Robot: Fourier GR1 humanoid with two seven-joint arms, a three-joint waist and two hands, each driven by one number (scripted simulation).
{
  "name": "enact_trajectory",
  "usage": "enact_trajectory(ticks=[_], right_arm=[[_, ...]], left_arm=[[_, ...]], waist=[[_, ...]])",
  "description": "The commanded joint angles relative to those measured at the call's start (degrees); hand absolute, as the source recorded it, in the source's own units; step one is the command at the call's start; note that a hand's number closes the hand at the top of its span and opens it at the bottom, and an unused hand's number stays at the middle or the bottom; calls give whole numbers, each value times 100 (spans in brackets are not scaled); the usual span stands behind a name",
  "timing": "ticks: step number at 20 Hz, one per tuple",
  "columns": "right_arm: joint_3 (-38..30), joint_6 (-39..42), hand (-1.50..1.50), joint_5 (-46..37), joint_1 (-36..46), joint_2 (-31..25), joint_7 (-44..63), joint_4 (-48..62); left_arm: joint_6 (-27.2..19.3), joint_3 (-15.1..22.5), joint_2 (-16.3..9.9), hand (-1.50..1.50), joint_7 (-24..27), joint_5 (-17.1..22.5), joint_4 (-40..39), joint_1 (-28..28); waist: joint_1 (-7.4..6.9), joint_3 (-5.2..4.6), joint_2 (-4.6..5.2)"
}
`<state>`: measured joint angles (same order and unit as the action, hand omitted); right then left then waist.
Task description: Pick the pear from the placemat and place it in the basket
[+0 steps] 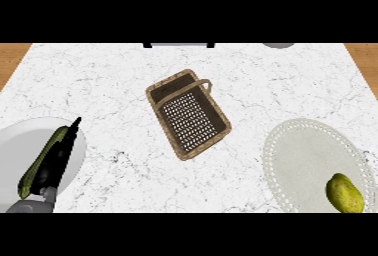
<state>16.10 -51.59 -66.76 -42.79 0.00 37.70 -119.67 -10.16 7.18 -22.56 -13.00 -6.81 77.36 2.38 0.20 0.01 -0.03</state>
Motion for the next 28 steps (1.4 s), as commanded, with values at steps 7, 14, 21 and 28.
enact_trajectory(ticks=[7,14,21,28], right_arm=[[-532,-372,-150,1235,549,-520,-235,901],[-748,-101,-150,853,1103,-93,-170,1417],[-1110,-159,-150,1525,1292,-373,-499,1752],[-1515,115,-150,1409,2133,-132,-327,2458]], left_arm=[[363,-347,62,0,135,-45,-30,-82],[515,-537,202,0,118,-264,-211,24],[619,-683,320,0,98,-414,-31,-54],[542,-666,579,0,-3,-695,143,-137]], waist=[[11,2,-7],[4,-2,2],[6,-1,-1],[-12,-1,4]])
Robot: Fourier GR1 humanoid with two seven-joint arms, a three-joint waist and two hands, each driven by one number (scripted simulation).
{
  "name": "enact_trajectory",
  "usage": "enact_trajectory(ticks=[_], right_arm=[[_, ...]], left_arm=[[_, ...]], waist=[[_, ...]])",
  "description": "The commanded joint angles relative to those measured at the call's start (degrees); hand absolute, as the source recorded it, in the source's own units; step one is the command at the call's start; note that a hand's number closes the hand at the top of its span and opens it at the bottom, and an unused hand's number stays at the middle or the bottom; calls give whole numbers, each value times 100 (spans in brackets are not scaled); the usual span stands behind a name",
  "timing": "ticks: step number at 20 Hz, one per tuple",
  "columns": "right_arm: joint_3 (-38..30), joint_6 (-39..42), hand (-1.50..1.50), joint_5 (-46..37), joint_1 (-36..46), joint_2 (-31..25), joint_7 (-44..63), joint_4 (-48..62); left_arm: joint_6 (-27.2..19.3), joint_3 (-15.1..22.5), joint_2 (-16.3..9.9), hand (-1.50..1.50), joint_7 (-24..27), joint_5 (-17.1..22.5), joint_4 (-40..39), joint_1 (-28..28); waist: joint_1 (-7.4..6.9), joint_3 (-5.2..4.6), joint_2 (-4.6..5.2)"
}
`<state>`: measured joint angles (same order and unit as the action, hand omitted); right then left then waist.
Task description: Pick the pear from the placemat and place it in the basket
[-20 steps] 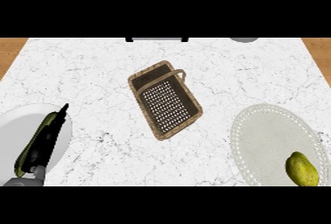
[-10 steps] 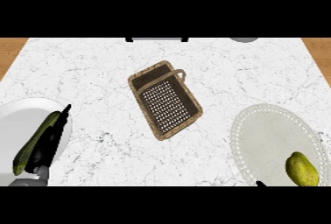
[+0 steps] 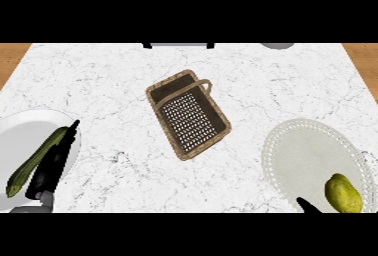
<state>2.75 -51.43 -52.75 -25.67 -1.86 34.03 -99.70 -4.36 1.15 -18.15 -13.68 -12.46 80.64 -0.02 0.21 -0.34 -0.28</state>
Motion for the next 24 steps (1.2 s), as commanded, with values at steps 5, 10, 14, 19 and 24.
enact_trajectory(ticks=[5,10,14,19,24], right_arm=[[46,-57,-150,564,-94,-108,-634,207],[-260,127,-150,1051,467,-311,-737,767],[-112,405,150,1255,721,-314,-795,878],[108,372,150,1842,886,-314,-1560,1055],[-145,735,150,1953,1178,-732,-1817,1296]], left_arm=[[135,-116,171,0,-166,-89,80,74],[247,-176,160,0,-306,-108,358,57],[179,-265,188,0,243,-214,-452,264],[260,-138,193,0,-241,-264,200,127],[370,-274,134,0,-54,-185,114,22]], waist=[[-3,34,22],[-27,36,23],[-17,34,32],[-52,43,19],[-52,38,25]])
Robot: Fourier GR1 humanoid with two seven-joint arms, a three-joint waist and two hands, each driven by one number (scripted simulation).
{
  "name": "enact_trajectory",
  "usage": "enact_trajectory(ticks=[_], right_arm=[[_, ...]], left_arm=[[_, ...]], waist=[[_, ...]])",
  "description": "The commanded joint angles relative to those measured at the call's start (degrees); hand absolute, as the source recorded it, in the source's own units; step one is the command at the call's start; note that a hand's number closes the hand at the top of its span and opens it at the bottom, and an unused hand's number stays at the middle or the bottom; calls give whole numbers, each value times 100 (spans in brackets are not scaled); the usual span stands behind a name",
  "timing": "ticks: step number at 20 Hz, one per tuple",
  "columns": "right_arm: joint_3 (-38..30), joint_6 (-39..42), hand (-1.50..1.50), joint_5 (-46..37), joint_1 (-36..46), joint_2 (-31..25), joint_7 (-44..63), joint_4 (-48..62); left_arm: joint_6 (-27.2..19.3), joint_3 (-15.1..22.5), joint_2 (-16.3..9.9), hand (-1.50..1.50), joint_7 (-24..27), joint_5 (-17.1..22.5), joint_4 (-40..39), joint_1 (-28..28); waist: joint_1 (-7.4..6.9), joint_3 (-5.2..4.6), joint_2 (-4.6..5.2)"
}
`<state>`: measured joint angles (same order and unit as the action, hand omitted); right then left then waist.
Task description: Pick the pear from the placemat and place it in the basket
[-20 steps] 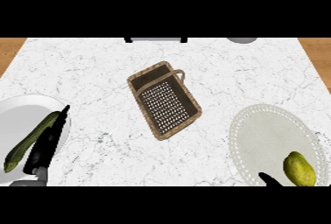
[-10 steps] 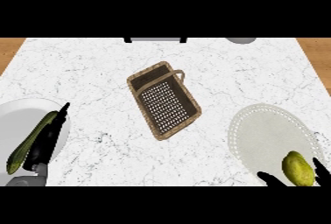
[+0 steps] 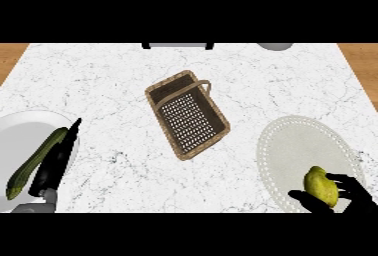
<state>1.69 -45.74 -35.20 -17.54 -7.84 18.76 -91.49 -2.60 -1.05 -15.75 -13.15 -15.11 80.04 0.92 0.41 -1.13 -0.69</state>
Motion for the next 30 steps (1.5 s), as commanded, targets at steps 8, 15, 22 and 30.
enact_trajectory(ticks=[8,15,22,30], right_arm=[[-201,-629,150,-1797,457,452,713,416],[806,1436,150,-2531,594,-1016,-197,-162],[1024,4013,150,-1367,1679,-2686,-1121,-1593],[-746,5763,150,722,3030,-3598,-591,-3092]], left_arm=[[445,-348,-234,0,-117,334,63,100],[232,25,-25,0,-57,-66,27,136],[30,127,145,0,36,-227,-110,113],[197,-218,-89,0,4,2,-13,-23]], waist=[[-57,106,74],[-390,68,126],[-230,81,73],[-7,105,38]])
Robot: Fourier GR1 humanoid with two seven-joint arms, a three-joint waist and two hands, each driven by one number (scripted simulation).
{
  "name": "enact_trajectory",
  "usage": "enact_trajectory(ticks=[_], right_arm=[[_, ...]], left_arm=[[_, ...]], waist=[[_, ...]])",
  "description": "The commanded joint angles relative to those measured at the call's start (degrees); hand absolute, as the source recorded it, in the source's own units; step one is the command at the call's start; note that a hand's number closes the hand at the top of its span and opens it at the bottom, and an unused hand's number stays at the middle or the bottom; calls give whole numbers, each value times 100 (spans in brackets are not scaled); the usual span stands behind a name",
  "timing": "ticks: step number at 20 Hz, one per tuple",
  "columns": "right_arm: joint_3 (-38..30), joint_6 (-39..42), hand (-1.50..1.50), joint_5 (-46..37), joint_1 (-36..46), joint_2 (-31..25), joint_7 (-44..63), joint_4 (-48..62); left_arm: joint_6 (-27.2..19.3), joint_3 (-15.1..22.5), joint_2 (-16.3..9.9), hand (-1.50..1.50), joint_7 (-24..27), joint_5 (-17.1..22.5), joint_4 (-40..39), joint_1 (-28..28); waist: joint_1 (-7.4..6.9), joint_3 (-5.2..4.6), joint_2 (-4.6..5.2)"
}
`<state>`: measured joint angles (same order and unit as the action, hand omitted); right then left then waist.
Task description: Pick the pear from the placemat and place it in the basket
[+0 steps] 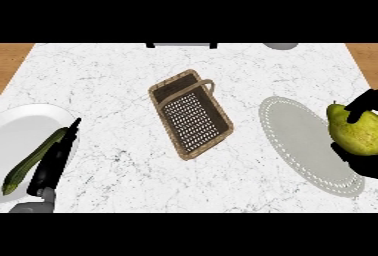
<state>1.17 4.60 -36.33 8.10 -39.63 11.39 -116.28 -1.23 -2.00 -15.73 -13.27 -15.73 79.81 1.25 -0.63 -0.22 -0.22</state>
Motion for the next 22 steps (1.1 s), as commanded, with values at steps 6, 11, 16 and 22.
enact_trajectory(ticks=[6,11,16,22], right_arm=[[-1486,2064,150,2752,1969,-870,1279,-747],[-1425,2381,150,4161,3058,-936,2392,-317],[-1248,2314,150,5102,4136,-1157,3480,-134],[-68,1901,150,5225,5611,-852,4589,356]], left_arm=[[61,-22,31,0,107,16,74,-231],[60,-128,-4,0,172,22,-52,-102],[90,-249,-85,0,260,-21,-428,212],[21,22,205,0,16,-124,90,-109]], waist=[[52,10,-7],[22,7,1],[46,5,3],[-62,0,2]])
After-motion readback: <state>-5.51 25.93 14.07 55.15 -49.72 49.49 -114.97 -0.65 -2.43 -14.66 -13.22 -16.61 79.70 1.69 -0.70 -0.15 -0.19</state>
